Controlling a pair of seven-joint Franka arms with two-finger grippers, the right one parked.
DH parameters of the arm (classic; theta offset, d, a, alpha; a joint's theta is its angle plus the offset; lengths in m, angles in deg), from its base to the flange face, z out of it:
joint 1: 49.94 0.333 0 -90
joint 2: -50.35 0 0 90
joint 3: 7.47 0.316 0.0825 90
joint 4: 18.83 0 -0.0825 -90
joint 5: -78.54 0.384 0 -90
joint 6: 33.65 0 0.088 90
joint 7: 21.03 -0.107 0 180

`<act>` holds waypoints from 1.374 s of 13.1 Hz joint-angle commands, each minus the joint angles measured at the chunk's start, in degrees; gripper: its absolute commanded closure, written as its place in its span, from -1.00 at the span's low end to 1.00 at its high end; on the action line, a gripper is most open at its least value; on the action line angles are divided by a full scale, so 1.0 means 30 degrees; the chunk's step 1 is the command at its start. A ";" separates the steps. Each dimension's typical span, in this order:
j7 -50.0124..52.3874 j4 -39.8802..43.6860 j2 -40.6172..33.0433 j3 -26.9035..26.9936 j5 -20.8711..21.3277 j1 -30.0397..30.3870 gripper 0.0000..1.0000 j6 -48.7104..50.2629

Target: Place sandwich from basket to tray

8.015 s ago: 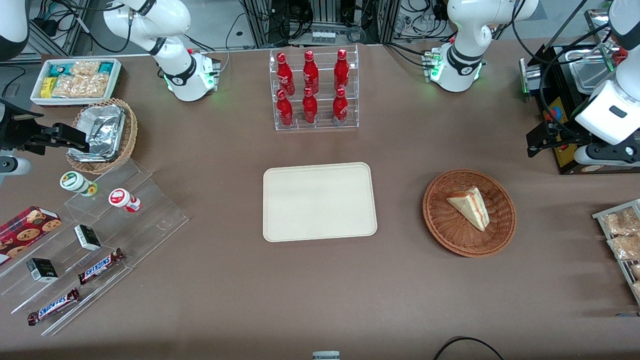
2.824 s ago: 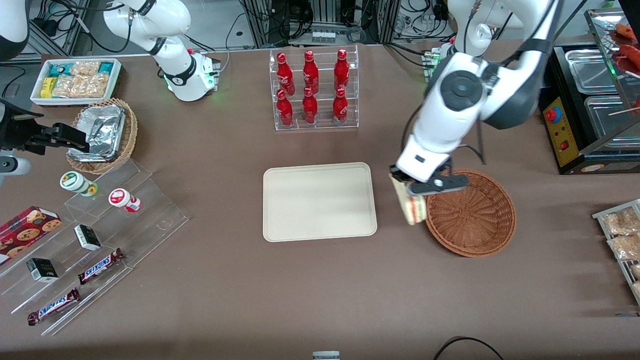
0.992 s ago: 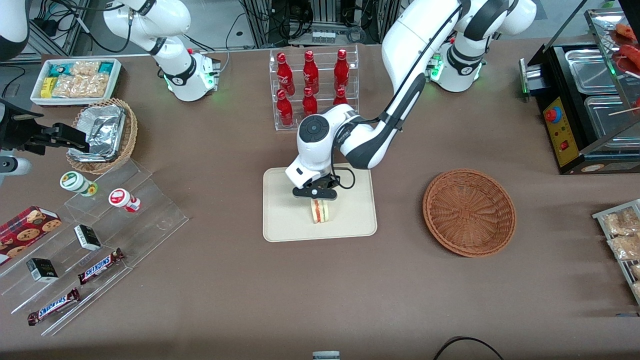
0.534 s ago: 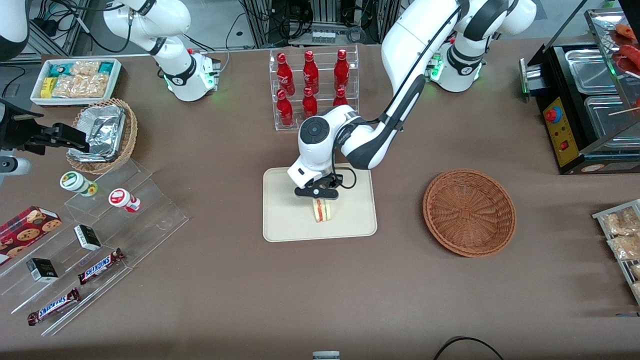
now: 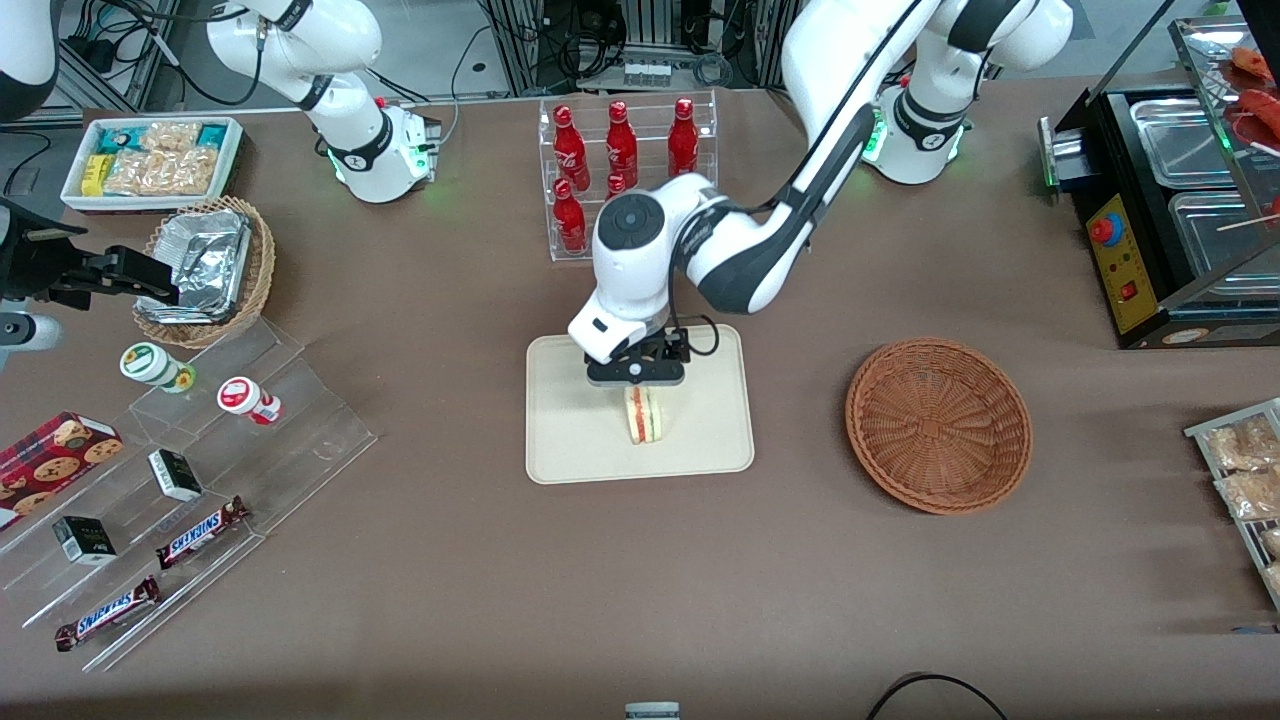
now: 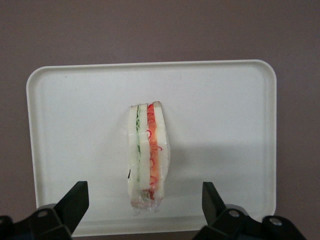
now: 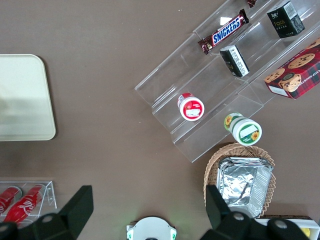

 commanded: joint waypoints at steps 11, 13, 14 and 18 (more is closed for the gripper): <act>-0.3602 -0.1603 -0.7372 0.0295 -0.0049 0.4771 -1.00 0.7722; -0.5654 -0.3006 -0.8895 0.0295 -0.0311 0.6089 -1.00 0.7725; -0.6476 -0.3565 -0.9483 0.0295 -0.0487 0.6675 -1.00 0.7725; -0.9701 -0.4566 -1.0921 0.0295 -0.1016 0.8931 -1.00 0.7870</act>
